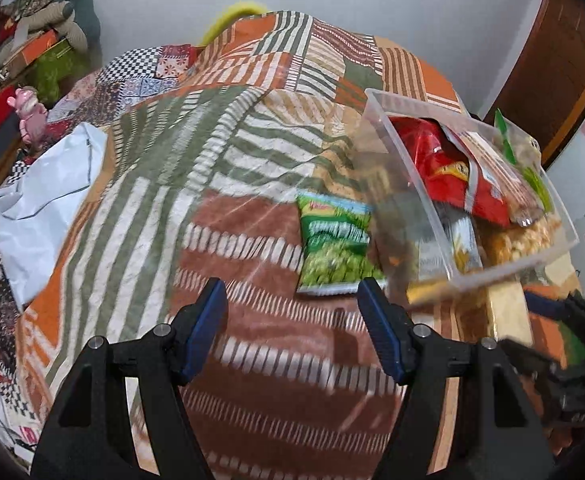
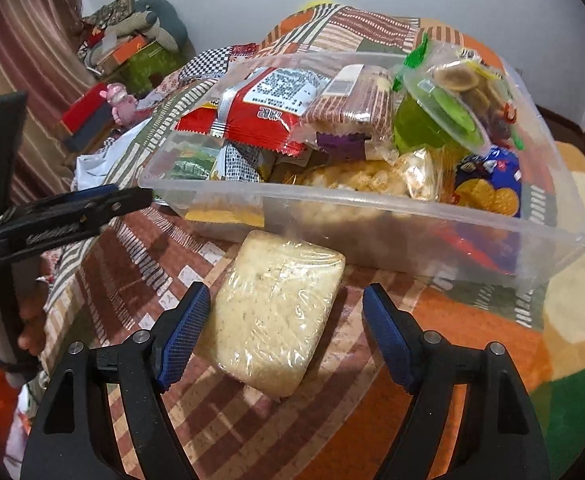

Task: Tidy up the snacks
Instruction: 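Grasp the green pea snack bag with left tool while right tool grasps the square cracker packet, then place pea bag into the box with left tool while right tool places cracker packet in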

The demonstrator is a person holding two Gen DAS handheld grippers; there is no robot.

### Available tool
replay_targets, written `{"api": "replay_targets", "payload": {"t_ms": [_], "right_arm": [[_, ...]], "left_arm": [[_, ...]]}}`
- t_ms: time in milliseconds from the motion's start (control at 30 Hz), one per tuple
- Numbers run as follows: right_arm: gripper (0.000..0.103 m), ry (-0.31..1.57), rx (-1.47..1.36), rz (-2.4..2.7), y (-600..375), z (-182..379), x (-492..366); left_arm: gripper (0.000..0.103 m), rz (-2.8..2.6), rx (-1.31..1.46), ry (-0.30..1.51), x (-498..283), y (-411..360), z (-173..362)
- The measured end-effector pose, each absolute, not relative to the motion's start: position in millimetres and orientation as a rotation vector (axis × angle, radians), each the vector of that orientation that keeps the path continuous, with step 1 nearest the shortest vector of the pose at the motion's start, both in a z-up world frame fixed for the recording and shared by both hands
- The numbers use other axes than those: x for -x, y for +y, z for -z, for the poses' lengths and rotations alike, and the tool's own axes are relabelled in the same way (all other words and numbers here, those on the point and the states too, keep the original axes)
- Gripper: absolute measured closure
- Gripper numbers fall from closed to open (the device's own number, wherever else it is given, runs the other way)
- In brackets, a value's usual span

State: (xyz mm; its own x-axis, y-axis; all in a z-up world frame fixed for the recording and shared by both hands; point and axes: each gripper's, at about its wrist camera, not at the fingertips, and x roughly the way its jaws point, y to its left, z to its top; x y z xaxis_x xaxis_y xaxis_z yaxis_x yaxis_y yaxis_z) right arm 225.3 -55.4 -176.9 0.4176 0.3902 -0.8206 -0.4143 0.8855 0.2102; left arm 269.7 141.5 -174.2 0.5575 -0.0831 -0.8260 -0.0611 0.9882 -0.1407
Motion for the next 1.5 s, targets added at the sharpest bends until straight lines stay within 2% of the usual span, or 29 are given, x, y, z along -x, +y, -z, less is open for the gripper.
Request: {"api": "replay_targets", "payload": {"t_ms": [400, 467, 567, 667, 800, 1133, 1500], "right_arm": [[0.027, 1.063, 0.012, -0.555, -50, 188, -223], [0.030, 1.064, 0.008, -0.562, -50, 189, -222], [0.037, 1.055, -0.003, -0.560, -56, 185, -219], [0.043, 1.049, -0.006, -0.560, -64, 183, -215], [0.051, 1.025, 0.016, -0.541, -76, 179, -206], [0.052, 0.990, -0.001, -0.498, -99, 166, -197], [0.052, 0.852, -0.038, -0.478, -116, 120, -188]], "left_arm": [[0.033, 0.065, 0.040, 0.988, -306, 122, 202], [0.034, 0.036, 0.025, 0.999, -308, 125, 209], [0.044, 0.011, 0.030, 0.987, -304, 133, 211], [0.061, -0.001, 0.026, 0.976, -297, 140, 208], [0.067, -0.009, 0.026, 0.966, -284, 144, 206], [0.068, 0.025, 0.057, 0.918, -242, 137, 171], [0.068, 0.115, 0.060, 0.812, -222, 100, 106]]}}
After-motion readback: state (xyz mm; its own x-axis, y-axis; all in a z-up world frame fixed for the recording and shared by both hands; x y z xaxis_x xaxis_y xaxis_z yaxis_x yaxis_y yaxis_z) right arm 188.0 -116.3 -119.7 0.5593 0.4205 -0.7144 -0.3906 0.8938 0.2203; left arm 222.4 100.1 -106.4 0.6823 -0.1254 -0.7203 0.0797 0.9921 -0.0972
